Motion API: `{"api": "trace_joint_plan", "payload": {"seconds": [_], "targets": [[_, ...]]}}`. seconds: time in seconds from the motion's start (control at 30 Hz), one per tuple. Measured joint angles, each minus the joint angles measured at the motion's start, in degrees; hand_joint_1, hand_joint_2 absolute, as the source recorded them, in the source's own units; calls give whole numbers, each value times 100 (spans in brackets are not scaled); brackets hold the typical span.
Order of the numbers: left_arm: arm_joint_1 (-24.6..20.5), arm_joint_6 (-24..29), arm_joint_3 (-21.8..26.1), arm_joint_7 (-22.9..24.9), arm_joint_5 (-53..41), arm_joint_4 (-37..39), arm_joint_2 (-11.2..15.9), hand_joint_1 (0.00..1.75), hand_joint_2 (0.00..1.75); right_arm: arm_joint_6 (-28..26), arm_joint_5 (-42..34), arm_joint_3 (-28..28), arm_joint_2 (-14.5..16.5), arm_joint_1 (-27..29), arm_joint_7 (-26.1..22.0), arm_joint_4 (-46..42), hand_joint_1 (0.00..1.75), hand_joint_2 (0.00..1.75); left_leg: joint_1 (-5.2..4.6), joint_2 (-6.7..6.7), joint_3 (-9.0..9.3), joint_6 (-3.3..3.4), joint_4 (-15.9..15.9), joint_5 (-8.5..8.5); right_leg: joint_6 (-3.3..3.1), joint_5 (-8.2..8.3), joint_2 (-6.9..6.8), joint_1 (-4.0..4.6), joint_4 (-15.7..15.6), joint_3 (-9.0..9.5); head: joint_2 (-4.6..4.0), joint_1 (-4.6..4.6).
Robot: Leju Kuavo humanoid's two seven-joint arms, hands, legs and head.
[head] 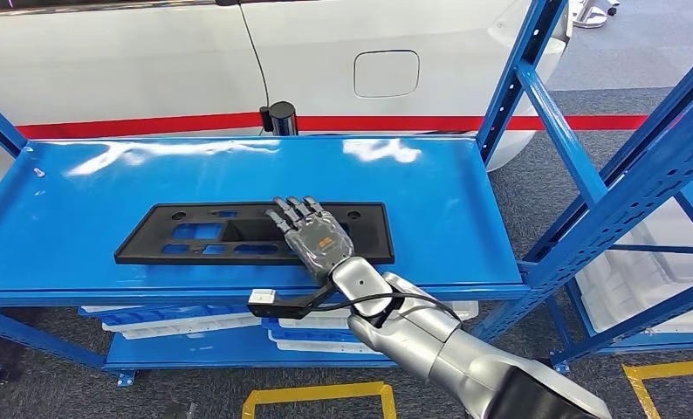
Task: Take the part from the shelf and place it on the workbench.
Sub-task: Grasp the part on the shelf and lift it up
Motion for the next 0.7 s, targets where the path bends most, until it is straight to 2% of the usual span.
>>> {"api": "trace_joint_plan", "payload": {"seconds": [0.1, 0.17, 0.33, 0.47, 0.63, 0.7], "targets": [[-1, -2, -2, -8, -2, 0, 0, 0, 0, 15, 27, -10, -3, 16, 57, 39, 125, 175, 0, 0, 0, 0, 0, 0, 0, 0, 0, 0, 0, -1, 0, 0], [-3, -14, -7, -8, -10, 0, 1, 0, 0, 16, 43, -24, -8, 21, 78, 62, 126, 175, 0, 0, -1, 0, 0, 0, 0, 0, 0, 0, 0, -1, 0, 0], [-9, -37, -50, -7, -24, 0, 4, 0, 0, 11, 69, -70, -24, 21, 114, 87, 150, 175, -1, 0, -1, 0, 0, -1, 0, 0, 0, 0, 0, -1, 0, 0], [-11, -49, -58, -11, -27, 0, 7, 0, 0, -15, 75, -91, -34, 22, 138, 87, 153, 175, -3, 0, 0, 0, 0, -1, 0, 0, 0, -1, -1, 0, 0, 0], [-11, -100, -62, -18, -34, 0, 10, 0, 0, -40, 85, -92, -77, 24, 148, 85, 171, 175, -5, 0, 3, 0, 0, -1, 0, 0, 0, -2, -1, 2, 0, 0], [-11, -111, -63, -18, -26, 0, 11, 0, 0, -52, 89, -93, -99, 24, 148, 85, 174, 175, -6, 0, 4, 0, 0, -1, 0, 0, 0, -2, -1, 3, 0, 0]]}}
